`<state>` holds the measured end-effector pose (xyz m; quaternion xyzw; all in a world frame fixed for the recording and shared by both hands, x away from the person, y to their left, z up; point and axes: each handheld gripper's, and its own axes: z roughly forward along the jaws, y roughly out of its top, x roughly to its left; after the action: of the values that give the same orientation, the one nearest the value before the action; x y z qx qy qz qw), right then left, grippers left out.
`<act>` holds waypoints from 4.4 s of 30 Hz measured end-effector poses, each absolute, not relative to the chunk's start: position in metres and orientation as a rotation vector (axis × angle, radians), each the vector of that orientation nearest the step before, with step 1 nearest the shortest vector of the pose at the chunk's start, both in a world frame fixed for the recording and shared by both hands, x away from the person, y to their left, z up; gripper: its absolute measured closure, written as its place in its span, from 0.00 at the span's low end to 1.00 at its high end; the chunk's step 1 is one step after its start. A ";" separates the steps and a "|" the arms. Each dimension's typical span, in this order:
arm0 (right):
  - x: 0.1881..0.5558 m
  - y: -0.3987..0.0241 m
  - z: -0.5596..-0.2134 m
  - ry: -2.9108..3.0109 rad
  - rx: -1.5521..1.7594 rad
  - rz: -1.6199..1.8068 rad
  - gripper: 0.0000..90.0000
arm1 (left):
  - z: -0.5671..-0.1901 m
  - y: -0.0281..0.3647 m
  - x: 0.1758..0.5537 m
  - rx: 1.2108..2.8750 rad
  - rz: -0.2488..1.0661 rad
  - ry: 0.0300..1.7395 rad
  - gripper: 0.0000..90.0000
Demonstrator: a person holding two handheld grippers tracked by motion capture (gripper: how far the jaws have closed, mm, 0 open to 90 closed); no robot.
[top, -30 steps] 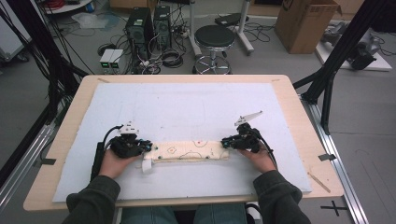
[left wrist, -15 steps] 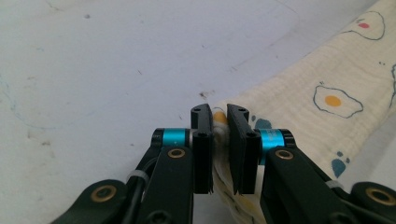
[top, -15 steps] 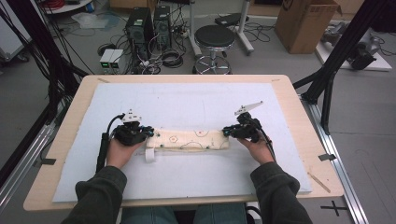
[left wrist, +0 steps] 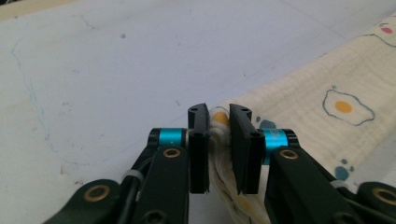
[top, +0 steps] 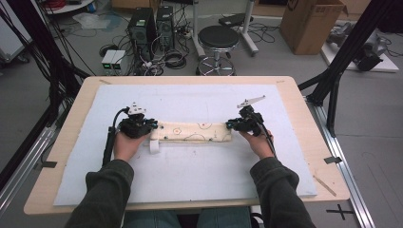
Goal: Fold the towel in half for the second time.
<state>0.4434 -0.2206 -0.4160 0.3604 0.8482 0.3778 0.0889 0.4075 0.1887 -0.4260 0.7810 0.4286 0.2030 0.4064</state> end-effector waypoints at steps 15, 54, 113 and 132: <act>0.440 -0.223 -0.413 2.490 1.092 1.177 0.65 | -0.415 0.195 0.395 1.969 0.480 1.038 0.64; 0.414 -0.231 -0.388 2.398 1.095 1.341 0.24 | -0.391 0.200 0.357 1.953 0.424 0.905 0.39; 0.370 -0.256 -0.389 2.340 1.053 1.334 0.14 | -0.385 0.214 0.316 1.942 0.461 0.861 0.30; 0.350 -0.275 -0.398 2.321 1.065 1.316 0.14 | -0.395 0.225 0.302 1.944 0.458 0.889 0.28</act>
<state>0.3500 -0.2745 -0.3977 0.3675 0.8007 0.4538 0.1340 0.3023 0.2251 -0.3945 0.7897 0.3610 0.1859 0.4599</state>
